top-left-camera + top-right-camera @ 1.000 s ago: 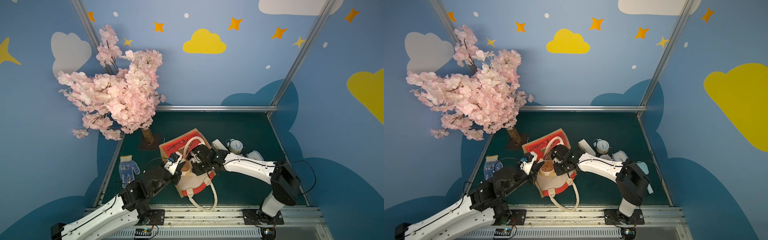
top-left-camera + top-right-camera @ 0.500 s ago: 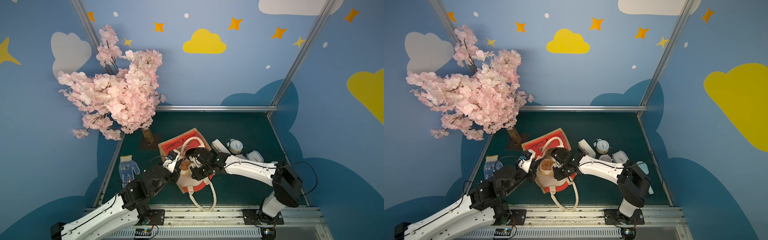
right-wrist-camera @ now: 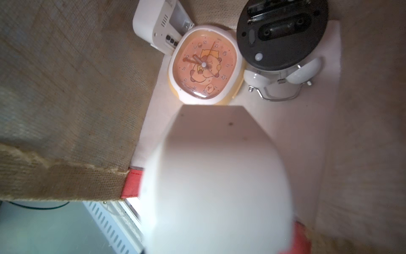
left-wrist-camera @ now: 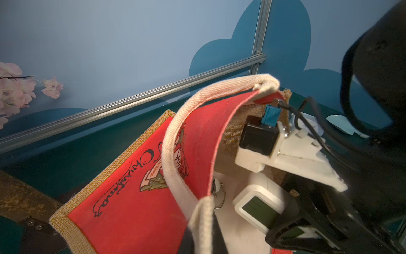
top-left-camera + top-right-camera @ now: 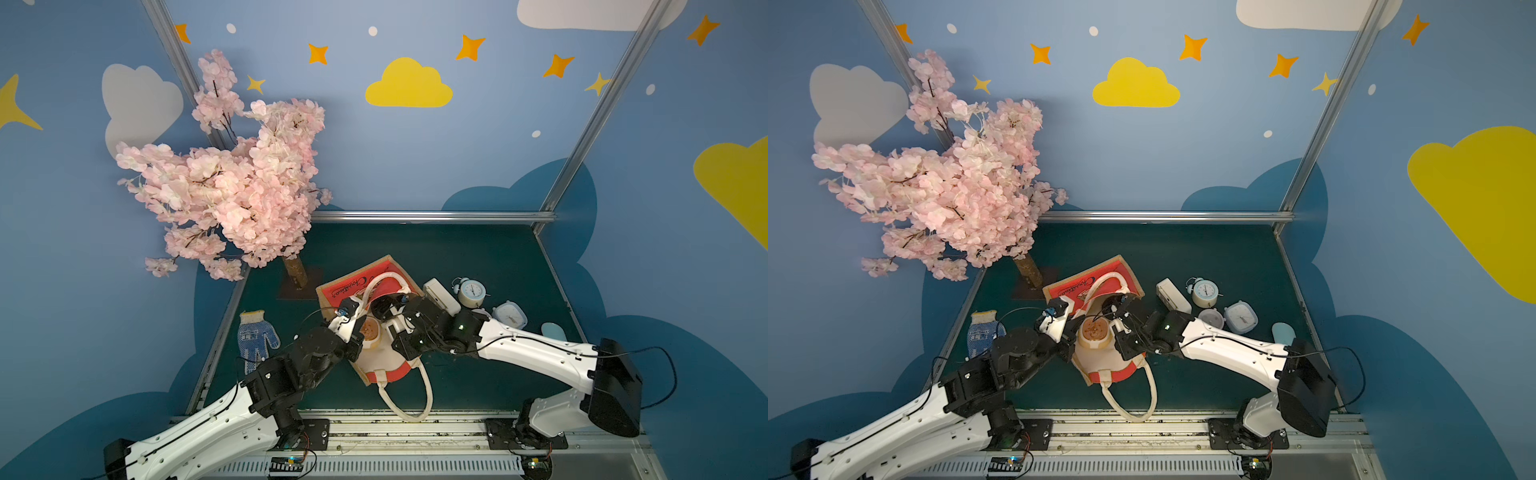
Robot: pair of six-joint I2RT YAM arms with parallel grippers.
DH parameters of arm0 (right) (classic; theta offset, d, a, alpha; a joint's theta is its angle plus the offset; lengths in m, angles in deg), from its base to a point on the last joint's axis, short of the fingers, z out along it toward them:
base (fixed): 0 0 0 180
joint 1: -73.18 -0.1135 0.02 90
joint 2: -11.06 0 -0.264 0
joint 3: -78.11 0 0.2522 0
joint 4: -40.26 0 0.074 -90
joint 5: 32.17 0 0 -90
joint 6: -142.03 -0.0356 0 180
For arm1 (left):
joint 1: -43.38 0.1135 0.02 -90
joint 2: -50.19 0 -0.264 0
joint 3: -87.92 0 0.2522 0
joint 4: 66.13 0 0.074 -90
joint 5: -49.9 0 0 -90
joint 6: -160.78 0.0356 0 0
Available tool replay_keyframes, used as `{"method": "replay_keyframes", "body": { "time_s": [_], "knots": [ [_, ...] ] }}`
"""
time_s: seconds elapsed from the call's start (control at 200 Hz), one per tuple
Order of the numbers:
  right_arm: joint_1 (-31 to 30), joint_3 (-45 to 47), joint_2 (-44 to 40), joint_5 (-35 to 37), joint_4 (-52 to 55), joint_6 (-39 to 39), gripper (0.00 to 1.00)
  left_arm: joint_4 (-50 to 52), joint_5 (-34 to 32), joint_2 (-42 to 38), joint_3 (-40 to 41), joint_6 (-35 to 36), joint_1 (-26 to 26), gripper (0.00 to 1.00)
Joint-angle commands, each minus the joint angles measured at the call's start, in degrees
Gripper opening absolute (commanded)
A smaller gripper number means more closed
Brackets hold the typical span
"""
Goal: Take the alarm clock out of the canvas bag
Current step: Pick up the alarm from the canvas bag.
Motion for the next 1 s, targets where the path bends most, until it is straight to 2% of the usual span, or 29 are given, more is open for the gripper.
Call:
{"method": "replay_keyframes", "body": {
  "time_s": [0.0,0.28,0.446,0.996],
  "knots": [
    [-0.02,0.38,-1.87,4.99,-0.03,-2.13,0.11,-0.58,-0.95,0.14,-1.47,-0.32,0.09,0.09],
    [-0.43,3.89,-10.86,12.08,0.09,-4.5,0.1,-0.36,-1.94,0.61,-1.56,-0.51,0.09,0.09],
    [0.66,5.95,-15.89,16.15,3.85,-5.48,0.1,-0.36,-1.65,0.9,-1.65,-0.45,0.09,0.09],
    [8.73,9.13,-26.44,13.2,5.27,-2.14,0.12,1.15,-2.71,-0.16,-1.53,0.09,0.09,0.09]
  ]
}}
